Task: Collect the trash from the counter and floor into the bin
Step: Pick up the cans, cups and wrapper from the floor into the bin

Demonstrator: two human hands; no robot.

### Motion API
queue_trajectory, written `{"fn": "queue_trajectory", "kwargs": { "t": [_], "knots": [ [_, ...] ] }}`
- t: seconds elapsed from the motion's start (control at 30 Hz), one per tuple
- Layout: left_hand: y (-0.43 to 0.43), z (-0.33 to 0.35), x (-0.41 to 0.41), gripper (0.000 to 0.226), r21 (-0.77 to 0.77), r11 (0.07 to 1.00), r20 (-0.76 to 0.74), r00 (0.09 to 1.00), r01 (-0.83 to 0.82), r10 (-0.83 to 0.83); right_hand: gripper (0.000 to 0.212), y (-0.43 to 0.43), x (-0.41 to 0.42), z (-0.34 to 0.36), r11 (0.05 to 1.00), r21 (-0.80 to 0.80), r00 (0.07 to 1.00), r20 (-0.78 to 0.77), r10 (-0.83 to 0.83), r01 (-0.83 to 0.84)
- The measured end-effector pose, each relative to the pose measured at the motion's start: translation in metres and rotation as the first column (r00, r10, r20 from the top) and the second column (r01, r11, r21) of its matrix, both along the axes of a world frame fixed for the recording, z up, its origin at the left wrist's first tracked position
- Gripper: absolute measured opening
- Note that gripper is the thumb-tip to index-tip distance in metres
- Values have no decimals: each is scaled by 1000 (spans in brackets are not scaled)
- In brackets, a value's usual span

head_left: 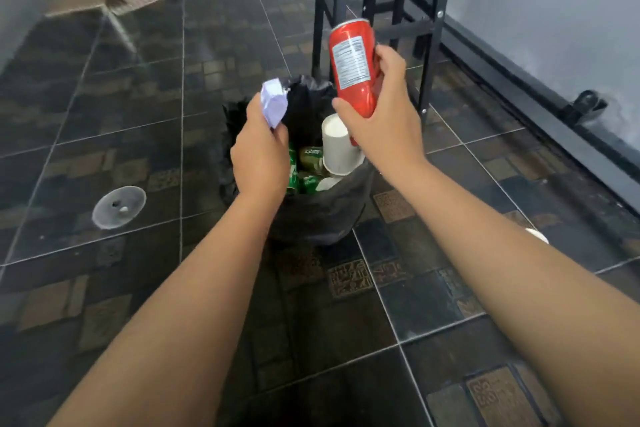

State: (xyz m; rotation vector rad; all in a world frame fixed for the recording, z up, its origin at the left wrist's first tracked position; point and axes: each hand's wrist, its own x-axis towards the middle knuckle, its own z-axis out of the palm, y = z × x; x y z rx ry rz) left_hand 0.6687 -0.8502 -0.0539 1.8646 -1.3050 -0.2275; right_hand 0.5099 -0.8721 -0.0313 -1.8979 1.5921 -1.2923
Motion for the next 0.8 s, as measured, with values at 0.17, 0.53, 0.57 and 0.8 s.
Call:
{"fn": "queue_trajectory", "kwargs": {
  "t": [0.17, 0.53, 0.57, 0.8],
  "knots": [
    [-10, -29, 41, 51, 262, 965, 280, 956, 8, -84, 71, -17, 56, -13, 989, 133, 967, -234, 97, -67],
    [-18, -48, 62, 63, 241, 970, 362, 925, 22, -111, 57, -28, 49, -32, 969, 156, 914, -389, -116, 190],
    [-19, -49, 64, 62, 247, 969, 335, 938, 5, -90, 56, -31, 42, -36, 964, 164, 903, -412, -124, 208],
    [-24, -51, 71, 52, 355, 933, -33, 997, -48, 64, 59, -35, -1, -67, 881, 408, 947, -299, -118, 239]
  ]
}}
